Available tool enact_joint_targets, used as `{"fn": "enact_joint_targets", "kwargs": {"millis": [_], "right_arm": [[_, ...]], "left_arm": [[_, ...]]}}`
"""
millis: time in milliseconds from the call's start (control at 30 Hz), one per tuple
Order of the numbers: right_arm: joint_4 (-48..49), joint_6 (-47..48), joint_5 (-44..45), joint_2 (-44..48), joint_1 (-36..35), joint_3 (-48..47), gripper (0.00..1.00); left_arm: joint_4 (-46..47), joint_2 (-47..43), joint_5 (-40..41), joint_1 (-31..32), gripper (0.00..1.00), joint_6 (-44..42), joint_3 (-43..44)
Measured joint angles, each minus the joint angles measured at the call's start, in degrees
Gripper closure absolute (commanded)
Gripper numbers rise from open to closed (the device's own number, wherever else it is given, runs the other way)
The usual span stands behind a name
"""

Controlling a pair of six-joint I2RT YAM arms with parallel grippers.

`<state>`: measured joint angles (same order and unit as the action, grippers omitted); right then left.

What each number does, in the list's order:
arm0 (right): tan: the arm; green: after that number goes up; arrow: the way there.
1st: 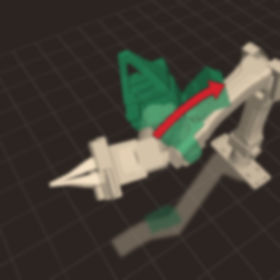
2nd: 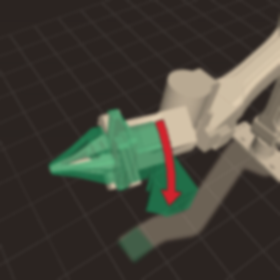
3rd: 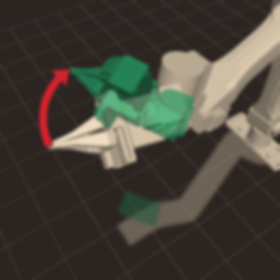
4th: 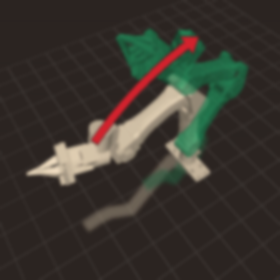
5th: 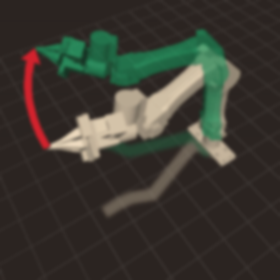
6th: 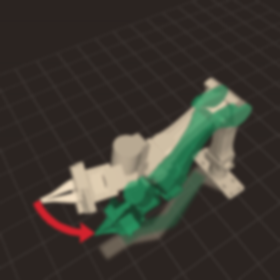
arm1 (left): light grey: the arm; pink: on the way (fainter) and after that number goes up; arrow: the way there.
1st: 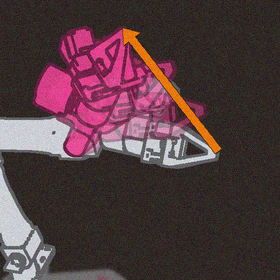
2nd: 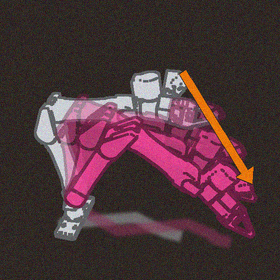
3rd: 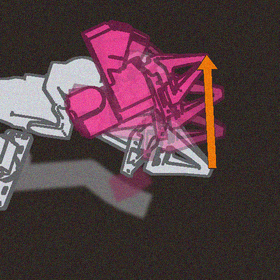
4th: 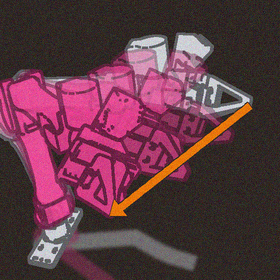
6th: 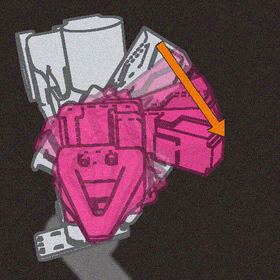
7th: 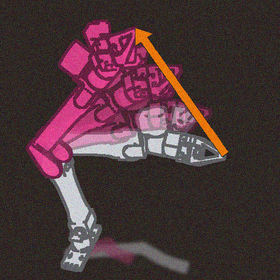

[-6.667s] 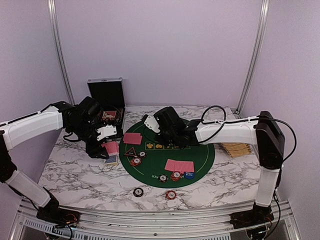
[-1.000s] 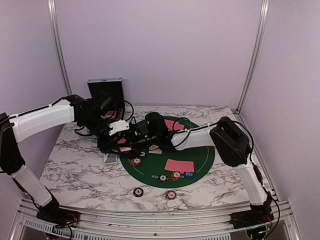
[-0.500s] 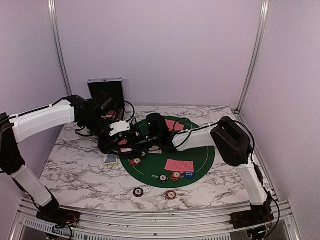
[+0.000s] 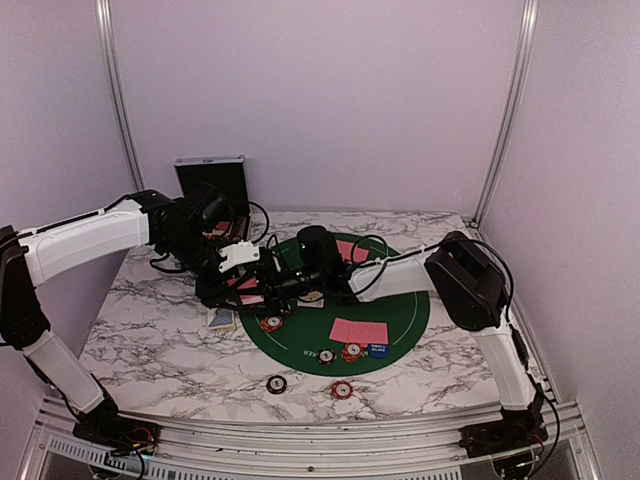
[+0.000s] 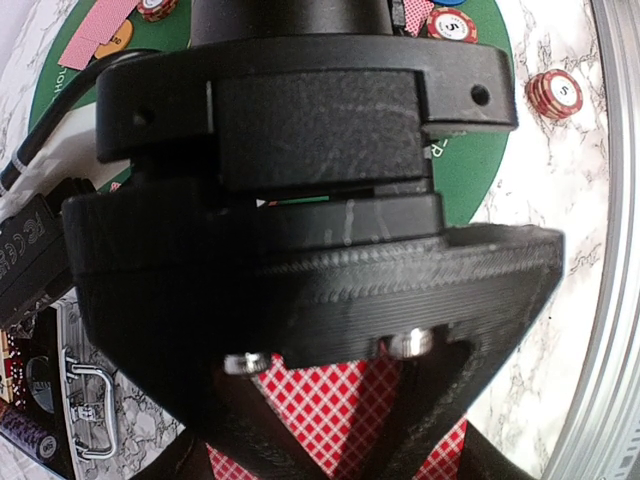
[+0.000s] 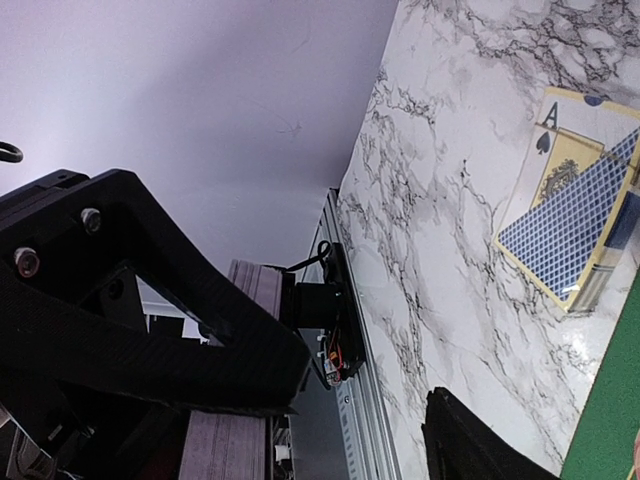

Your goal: Distribute texas hold em gaming equipment

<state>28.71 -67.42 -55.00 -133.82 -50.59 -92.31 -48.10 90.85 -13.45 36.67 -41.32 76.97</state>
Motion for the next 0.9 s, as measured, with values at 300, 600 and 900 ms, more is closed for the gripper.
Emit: {"fn": "enact_joint_targets", "kwargs": {"millis": [300, 600, 900], "right_arm": [[-0.37, -0.13, 0.00, -0.22, -0.04, -1.05, 0.28], [-3.13, 1.07, 0.00, -0.44, 0.20, -2.43, 0.33], [-4.07, 2.91, -0.11, -0.31, 0.74, -1.27, 0.47]], "left_arm": [[0.17, 0.00, 0.42, 0.00, 1.00, -0.07, -0.76], [0.24, -0.02, 0.68, 0.00, 1.00, -0.09, -1.31], [0.33, -0.02, 1.31, 0.02, 1.00, -0.15, -1.55]]}}
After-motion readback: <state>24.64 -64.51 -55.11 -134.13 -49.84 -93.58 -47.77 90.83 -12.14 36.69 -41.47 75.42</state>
